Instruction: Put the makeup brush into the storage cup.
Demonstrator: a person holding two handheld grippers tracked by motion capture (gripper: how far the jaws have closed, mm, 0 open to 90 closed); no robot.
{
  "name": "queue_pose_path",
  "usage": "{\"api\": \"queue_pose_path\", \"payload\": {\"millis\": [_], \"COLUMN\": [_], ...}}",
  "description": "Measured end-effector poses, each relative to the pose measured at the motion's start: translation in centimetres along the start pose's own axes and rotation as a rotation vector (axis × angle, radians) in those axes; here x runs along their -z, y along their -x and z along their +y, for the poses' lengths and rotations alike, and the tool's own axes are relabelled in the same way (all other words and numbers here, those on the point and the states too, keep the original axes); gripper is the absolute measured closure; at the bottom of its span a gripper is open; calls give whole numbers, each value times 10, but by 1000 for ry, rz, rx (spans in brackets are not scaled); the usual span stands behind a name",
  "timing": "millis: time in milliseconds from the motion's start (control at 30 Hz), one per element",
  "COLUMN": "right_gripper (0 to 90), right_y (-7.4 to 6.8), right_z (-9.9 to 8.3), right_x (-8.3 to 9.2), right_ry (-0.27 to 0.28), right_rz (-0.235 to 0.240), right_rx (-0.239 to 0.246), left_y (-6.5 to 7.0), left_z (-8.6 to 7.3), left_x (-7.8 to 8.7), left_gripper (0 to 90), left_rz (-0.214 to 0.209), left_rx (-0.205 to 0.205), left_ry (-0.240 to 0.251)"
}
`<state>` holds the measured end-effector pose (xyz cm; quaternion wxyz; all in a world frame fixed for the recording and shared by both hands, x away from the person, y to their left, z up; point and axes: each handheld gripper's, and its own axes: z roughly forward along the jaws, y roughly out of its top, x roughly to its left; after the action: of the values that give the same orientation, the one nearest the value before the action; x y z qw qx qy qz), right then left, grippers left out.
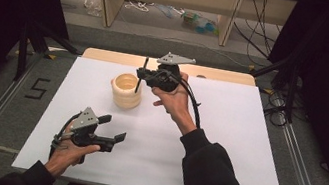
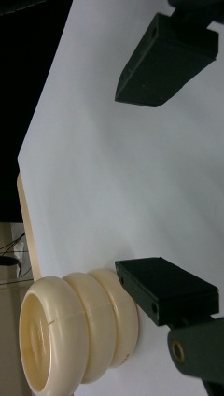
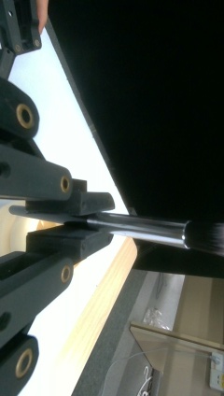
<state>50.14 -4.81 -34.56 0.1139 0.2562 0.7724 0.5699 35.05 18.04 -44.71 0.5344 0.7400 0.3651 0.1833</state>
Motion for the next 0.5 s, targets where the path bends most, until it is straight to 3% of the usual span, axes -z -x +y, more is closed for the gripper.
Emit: {"api": "queue_pose_path", "payload": {"millis": [400,433,500], "right_gripper": [835,835,835], "right_y": [5,6,7], "right_z": [12,13,14], "right_x": [-12,-12,-15], "right_ry": [-9,-10,-14], "right_rz": [-17,-22,-22], "right_rx": [4,5,3], "left_y": [0,-1,-1], "left_z": [0,0,0], "left_x": [0,0,0], "left_gripper": [157,157,157], "left_rz": [-1,-4,-2], "left_rx": [10,-7,-4], "left_ry": [1,2,3]}}
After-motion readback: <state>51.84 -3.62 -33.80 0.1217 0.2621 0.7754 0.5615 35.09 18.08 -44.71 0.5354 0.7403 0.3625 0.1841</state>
